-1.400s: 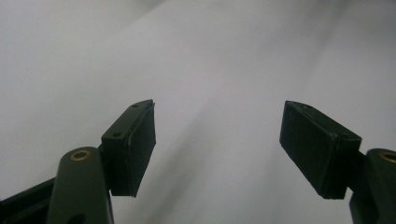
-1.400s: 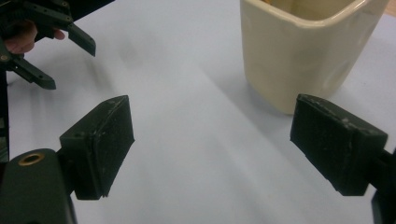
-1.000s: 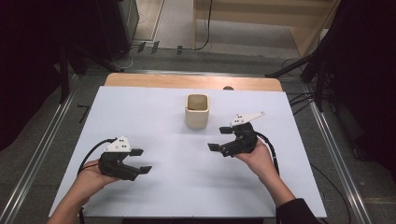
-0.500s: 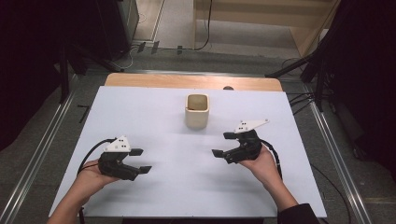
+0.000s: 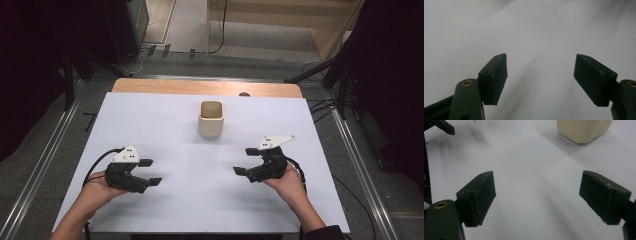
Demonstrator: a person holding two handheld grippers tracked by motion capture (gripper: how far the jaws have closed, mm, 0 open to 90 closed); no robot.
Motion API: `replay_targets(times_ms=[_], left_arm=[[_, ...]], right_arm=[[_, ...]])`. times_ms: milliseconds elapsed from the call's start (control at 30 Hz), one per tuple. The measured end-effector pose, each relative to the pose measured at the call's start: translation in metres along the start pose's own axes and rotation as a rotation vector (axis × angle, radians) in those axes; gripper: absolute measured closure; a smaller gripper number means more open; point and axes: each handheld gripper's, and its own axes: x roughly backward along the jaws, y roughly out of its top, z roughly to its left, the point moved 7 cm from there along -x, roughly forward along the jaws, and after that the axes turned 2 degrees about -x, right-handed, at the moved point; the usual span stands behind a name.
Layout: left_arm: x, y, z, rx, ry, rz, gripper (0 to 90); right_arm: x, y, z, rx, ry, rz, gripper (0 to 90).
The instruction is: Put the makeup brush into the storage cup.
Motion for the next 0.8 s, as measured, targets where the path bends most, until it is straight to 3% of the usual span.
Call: replay_targets(times_ms=[800], left_arm=[[0.000, 0.000, 0.000, 0.001, -0.001, 0.002, 27.3]], right_arm=[[0.019, -0.023, -0.001, -0.010, -0.038, -0.008, 14.4]])
